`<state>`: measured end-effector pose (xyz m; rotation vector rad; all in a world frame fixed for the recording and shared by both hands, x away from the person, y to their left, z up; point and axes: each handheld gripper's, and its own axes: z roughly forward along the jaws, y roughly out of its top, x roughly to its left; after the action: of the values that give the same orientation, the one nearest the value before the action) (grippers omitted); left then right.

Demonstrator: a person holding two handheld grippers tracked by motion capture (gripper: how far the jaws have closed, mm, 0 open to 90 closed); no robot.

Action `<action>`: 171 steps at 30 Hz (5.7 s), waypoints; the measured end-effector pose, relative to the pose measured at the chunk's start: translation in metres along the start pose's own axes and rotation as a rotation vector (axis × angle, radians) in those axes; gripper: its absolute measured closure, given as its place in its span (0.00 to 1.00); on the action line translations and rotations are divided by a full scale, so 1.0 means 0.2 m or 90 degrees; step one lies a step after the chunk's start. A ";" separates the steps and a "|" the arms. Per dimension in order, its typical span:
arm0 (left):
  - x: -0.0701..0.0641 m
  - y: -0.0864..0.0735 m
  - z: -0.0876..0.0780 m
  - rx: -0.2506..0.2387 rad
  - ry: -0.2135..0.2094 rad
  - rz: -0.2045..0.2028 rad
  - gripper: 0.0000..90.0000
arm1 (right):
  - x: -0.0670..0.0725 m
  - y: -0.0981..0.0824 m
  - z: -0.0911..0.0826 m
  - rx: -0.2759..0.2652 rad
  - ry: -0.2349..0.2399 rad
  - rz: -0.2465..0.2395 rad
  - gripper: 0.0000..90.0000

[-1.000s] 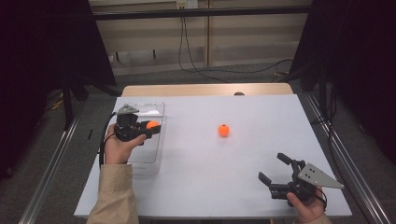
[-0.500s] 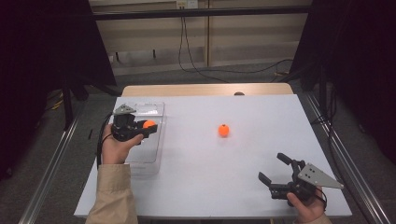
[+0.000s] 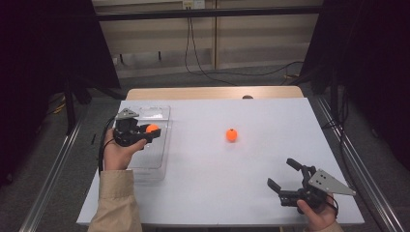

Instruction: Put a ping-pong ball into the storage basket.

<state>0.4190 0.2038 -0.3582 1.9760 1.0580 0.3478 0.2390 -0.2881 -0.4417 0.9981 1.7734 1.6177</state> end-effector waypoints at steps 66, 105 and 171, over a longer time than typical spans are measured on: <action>0.09 -0.08 0.05 0.042 0.058 -0.010 0.56 | 0.00 0.00 0.00 -0.003 0.000 0.004 0.03; 0.03 -0.04 0.04 0.020 0.052 -0.011 0.40 | 0.00 0.00 0.00 -0.005 -0.001 0.002 0.03; -0.24 0.06 0.14 -0.003 -0.055 0.026 0.12 | 0.00 0.00 0.00 -0.003 0.000 -0.001 0.03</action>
<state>0.4138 0.1475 -0.3598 1.9927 0.9616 0.2837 0.2382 -0.2875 -0.4411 0.9943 1.7693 1.6196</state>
